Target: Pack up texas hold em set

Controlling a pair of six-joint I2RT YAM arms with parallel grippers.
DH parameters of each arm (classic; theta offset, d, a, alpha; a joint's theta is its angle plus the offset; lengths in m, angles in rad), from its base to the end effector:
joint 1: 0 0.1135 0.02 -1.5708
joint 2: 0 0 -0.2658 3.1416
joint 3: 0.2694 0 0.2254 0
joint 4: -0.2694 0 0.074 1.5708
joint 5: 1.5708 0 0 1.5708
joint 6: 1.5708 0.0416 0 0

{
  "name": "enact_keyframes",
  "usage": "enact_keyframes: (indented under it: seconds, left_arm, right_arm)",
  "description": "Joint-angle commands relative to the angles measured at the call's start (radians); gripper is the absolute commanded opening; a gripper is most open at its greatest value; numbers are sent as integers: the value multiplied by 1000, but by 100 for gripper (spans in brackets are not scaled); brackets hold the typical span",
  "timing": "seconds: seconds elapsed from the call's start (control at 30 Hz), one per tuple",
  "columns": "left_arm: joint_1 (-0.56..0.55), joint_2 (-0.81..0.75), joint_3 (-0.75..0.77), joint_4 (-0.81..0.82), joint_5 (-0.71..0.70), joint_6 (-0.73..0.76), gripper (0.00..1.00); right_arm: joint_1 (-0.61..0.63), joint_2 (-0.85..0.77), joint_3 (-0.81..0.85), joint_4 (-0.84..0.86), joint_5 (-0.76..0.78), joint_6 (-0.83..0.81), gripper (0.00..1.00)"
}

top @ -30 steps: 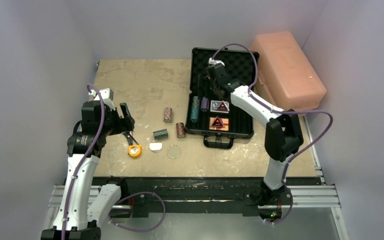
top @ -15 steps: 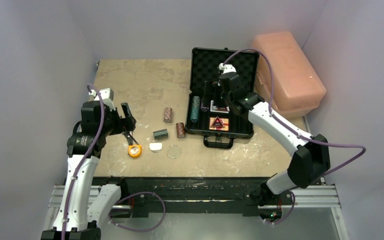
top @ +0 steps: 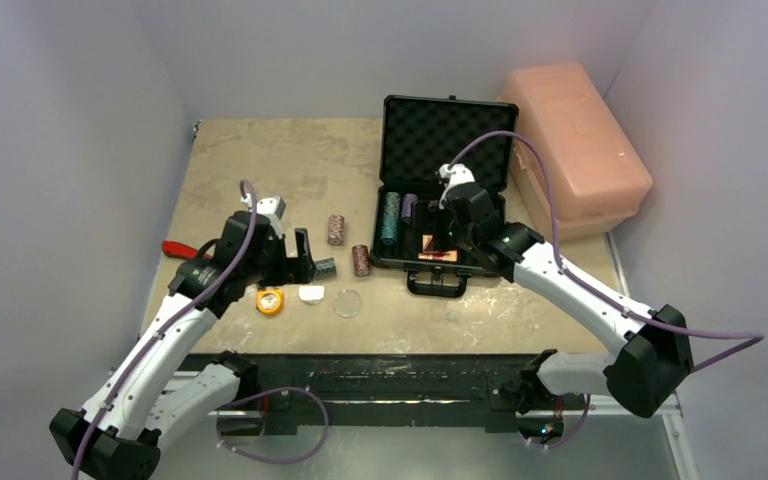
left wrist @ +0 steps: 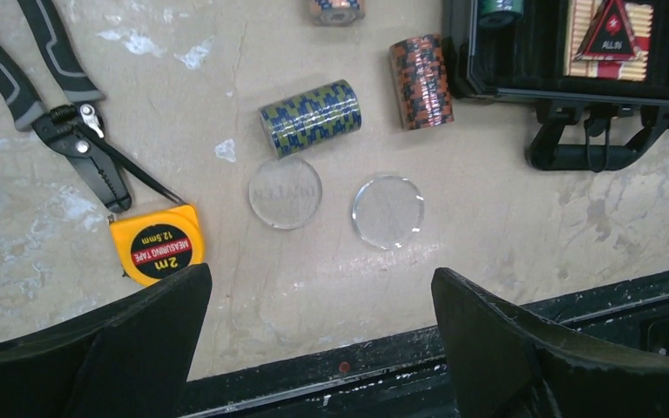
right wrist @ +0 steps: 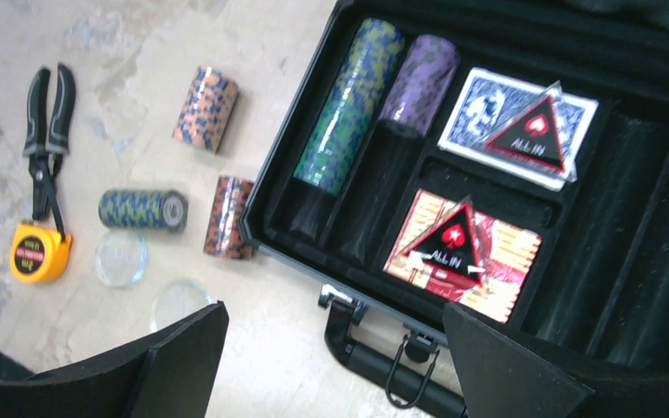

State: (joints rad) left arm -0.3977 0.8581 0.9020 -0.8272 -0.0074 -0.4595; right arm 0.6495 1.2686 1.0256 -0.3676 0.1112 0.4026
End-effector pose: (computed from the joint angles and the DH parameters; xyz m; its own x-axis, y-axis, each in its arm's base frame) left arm 0.1315 -0.0549 0.3025 -0.7527 -0.1648 -0.6374 0.0543 0.9493 -0.3096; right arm 0.2104 0.1540 0.3071 -0.6272 0.0126 -0.7787 -0.3075 0.9146 0.2625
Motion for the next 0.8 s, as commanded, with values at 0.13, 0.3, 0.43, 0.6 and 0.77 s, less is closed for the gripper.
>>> enact_keyframes:
  seconds: [0.13, 0.3, 0.43, 0.6, 0.77]
  left_arm:
    - [-92, 77, -55, 55, -138, -170, 99]
    - [-111, 91, -94, 100, -167, -188, 100]
    - [-112, 98, -135, 126, -211, -224, 100]
    - [-113, 146, -152, 162, -271, -263, 100]
    - [-113, 153, -163, 183, -248, -282, 100]
  right_arm:
    - [51, -50, -53, 43, -11, 8, 99]
    - [52, -96, -99, 58, -44, 15, 99]
    - [52, -124, -129, 71, -59, 16, 99]
    - [53, -141, -140, 64, -56, 5, 99]
    - [52, -162, -145, 41, -50, 1, 99]
